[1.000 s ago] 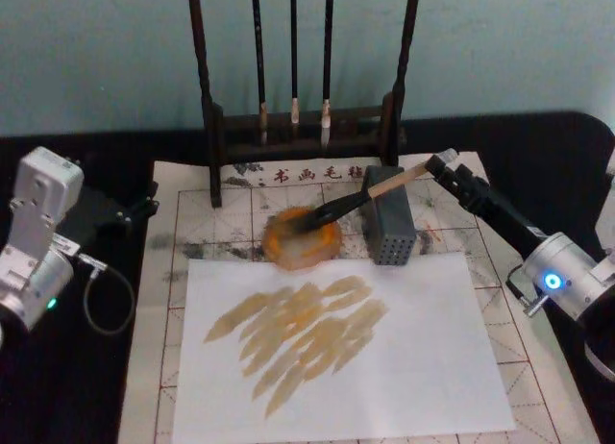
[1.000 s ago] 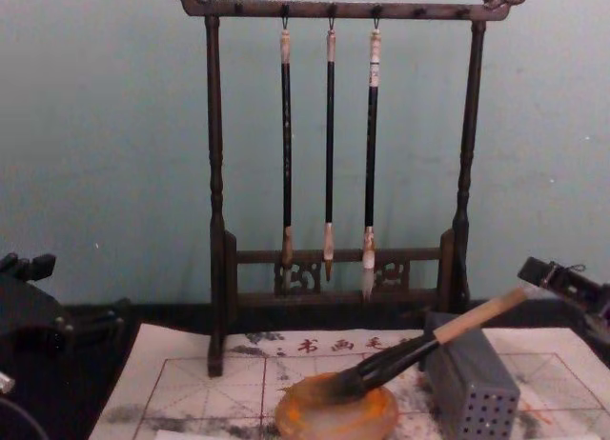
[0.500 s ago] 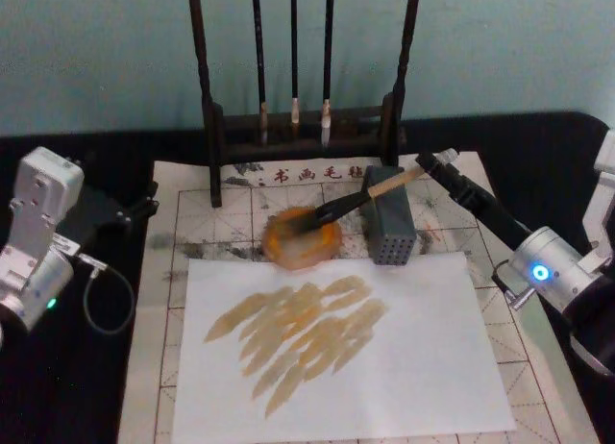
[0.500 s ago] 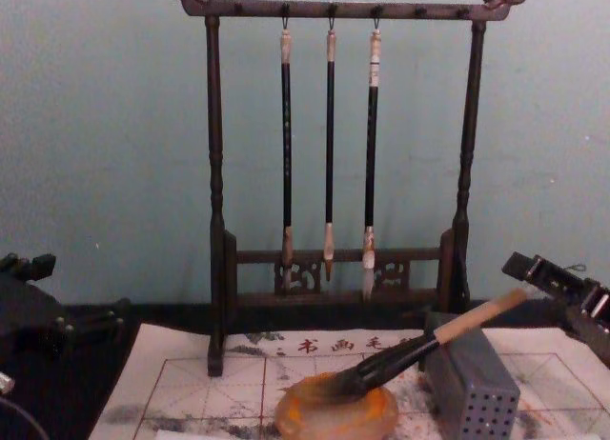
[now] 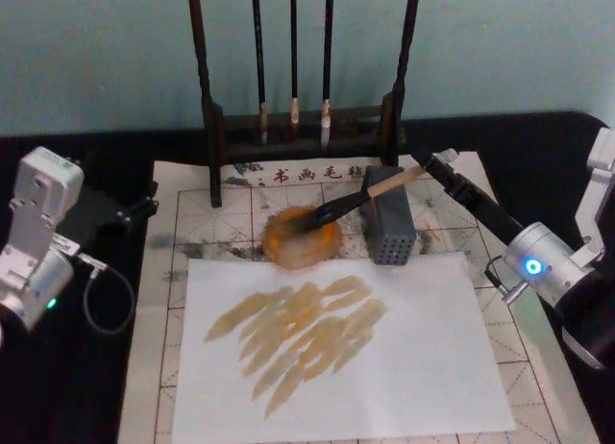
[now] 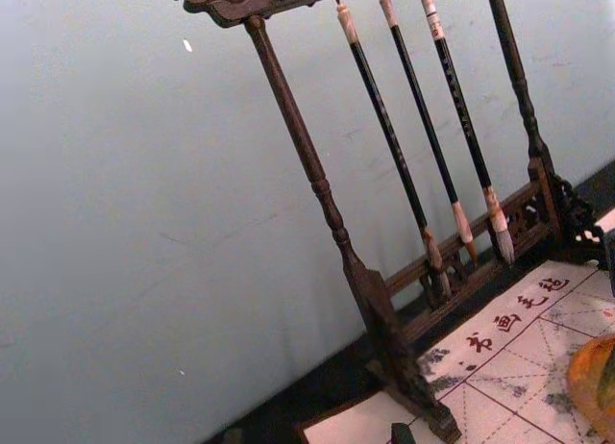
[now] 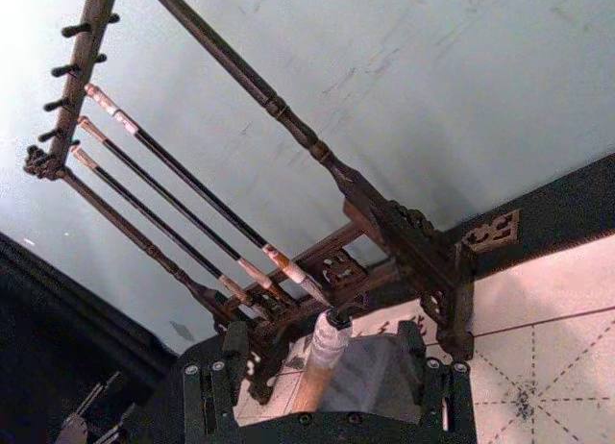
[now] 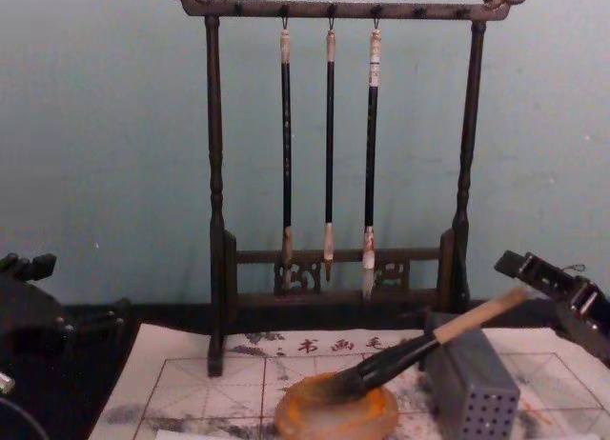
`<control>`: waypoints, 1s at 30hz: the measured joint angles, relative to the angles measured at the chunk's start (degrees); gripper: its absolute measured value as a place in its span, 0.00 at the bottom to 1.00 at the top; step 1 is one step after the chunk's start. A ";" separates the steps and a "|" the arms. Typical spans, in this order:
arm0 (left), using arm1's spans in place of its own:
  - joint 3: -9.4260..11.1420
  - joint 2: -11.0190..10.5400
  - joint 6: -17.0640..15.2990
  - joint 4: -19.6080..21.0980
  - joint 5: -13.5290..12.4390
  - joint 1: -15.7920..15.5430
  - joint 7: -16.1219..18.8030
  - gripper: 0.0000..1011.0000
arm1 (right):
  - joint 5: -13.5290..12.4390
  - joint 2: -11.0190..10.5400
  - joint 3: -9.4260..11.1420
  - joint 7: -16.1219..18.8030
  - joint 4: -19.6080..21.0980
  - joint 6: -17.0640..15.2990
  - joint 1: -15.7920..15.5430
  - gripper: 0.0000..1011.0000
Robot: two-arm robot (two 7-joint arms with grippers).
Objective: Pick up the brush from the inkstone, write on the paper, then place the brush back to its original position.
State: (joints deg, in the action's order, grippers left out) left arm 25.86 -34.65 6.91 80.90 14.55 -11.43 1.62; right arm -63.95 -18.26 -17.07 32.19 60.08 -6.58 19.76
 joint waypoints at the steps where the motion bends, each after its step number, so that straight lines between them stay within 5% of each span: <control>1: 0.00 0.00 0.00 0.00 0.00 0.00 0.00 0.99 | -0.23 0.00 -0.14 0.03 -0.24 0.06 0.18 0.99; 30: 0.00 0.00 0.00 0.00 0.00 0.00 0.00 0.99 | -2.49 0.02 -2.87 2.24 -3.23 0.24 2.65 0.99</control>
State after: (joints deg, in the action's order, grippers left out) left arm 25.86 -34.65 6.91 80.90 14.55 -11.43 1.62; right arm -66.44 -18.23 -19.94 34.43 56.85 -6.34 22.41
